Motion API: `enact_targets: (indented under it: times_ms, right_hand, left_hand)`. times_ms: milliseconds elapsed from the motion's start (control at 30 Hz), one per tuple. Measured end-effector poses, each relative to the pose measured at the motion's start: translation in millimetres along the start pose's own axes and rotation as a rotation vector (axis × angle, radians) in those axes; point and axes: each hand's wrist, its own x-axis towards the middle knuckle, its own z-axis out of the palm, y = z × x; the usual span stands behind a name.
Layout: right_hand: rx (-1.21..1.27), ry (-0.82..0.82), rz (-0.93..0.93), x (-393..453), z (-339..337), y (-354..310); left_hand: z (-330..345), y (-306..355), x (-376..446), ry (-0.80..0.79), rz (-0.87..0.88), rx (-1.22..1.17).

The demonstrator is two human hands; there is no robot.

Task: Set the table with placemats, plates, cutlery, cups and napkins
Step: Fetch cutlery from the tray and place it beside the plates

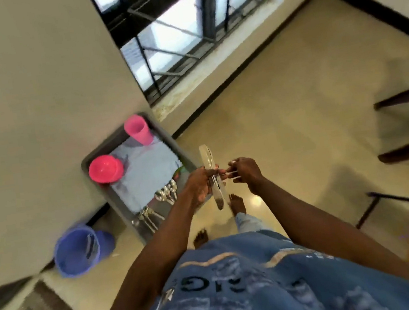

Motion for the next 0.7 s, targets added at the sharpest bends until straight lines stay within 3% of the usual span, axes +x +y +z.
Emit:
enact_targets:
  times_ms: [467, 700]
  right_hand:
    - [0.562, 0.462, 0.001, -134, -77, 113]
    - [0.716, 0.621, -0.027, -185, -141, 155]
  left_hand:
    - [104, -81, -27, -0.265, -0.213, 0.571]
    - [183, -139, -63, -0.377, -0.195, 0.792]
